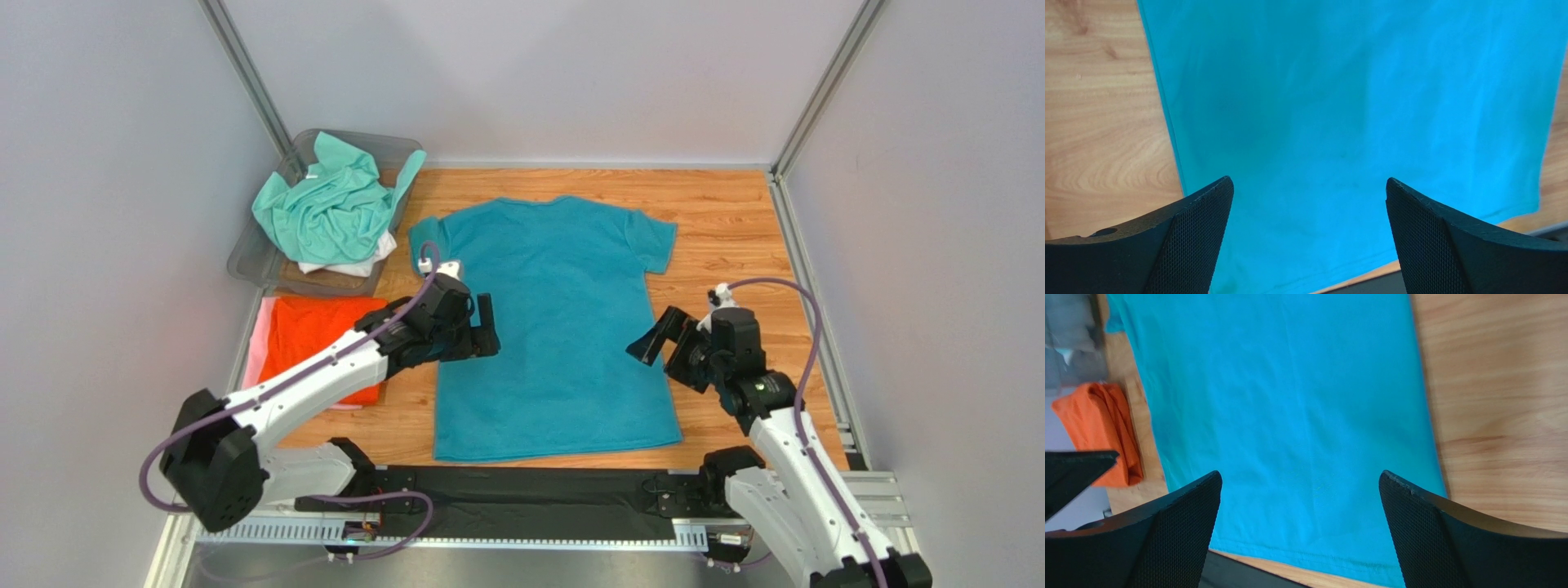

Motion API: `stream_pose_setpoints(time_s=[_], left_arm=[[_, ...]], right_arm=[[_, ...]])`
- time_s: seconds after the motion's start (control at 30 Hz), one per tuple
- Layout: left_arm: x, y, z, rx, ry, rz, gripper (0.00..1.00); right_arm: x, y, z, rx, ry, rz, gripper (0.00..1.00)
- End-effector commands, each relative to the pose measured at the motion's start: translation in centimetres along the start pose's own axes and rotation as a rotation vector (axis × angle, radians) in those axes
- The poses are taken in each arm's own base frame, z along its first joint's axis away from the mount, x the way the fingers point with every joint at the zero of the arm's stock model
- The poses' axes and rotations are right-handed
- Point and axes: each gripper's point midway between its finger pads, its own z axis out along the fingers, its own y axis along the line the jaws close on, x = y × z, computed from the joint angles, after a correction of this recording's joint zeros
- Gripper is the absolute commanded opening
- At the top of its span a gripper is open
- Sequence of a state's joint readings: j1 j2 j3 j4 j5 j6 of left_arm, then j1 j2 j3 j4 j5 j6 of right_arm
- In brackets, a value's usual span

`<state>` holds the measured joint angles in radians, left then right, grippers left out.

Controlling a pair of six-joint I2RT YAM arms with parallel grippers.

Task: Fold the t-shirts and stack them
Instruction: Flatten the tshirt out

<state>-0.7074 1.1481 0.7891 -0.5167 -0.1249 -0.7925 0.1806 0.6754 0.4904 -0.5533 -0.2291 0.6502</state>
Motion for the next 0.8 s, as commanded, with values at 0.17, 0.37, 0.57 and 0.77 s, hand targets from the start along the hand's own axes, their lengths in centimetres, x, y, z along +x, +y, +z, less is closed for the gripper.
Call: stream_pose_setpoints(time_s=[0.17, 0.37, 0.57, 0.77], left_arm=[[0.0, -0.4, 4.3, -0.042, 0.070, 0.067, 1.00], [3.9, -0.6, 6.2, 0.051, 0.182, 0.058, 1.00], [7.0, -2.5, 6.8, 0.231, 0.265, 0.006, 1.00], [9.0, -5.6, 7.7, 0.414, 0.331, -0.101, 1.00]], right_arm=[[3.5, 0.3, 4.1, -0.012, 0.160, 0.012, 1.00], [3.8, -2.6, 6.8, 0.131, 0.188, 0.010, 1.00], [2.0, -4.9, 8.4, 0.295, 0.182, -0.017, 1.00], [-2.3, -6.8, 9.8, 0.387, 0.166, -0.002, 1.00]])
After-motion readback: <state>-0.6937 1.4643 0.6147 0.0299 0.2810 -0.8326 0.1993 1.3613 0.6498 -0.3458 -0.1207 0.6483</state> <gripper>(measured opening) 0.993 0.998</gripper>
